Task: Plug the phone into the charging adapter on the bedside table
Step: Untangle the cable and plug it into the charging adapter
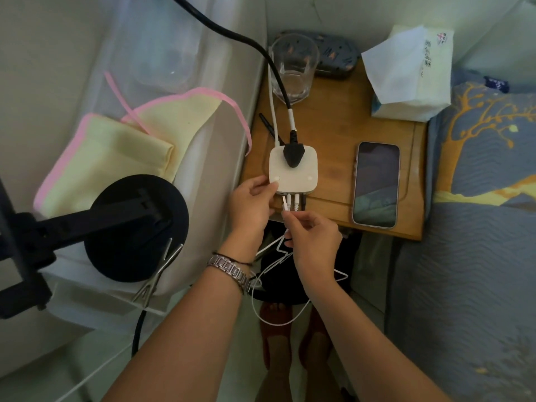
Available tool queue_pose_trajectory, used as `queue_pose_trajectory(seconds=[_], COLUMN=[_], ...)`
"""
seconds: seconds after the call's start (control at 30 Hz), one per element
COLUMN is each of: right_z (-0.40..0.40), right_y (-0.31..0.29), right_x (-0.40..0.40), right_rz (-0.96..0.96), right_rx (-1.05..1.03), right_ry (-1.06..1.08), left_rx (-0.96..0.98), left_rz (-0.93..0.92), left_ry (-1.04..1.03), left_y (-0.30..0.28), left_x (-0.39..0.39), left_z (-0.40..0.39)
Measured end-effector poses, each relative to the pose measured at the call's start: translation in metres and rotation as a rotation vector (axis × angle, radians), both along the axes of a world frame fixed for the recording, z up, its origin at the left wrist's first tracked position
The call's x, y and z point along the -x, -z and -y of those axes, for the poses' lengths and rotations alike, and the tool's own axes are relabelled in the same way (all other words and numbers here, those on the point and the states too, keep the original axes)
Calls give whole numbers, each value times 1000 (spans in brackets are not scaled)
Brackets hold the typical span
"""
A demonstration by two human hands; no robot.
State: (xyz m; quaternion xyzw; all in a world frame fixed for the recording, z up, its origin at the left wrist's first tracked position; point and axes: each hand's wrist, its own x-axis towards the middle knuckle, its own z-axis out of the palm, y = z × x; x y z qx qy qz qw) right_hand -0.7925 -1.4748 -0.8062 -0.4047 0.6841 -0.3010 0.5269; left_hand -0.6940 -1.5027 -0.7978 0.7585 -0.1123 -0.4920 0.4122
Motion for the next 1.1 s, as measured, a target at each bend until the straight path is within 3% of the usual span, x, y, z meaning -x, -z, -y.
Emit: queue_pose_trajectory(seconds=[0.6, 0.83, 1.1], right_z=[4, 7, 9], right_y=[2, -2, -8], right_x=[-9, -9, -7], right_rz=[-194, -207, -297], right_rx=[-4, 0, 113], right_ry=[58, 62, -2], left_rx=[35, 106, 203], left_rz=[-125, -294, -302], left_ry=[-62, -118, -83], left_y=[-7, -9, -7], left_x=[5, 7, 14], left_z=[4, 2, 1])
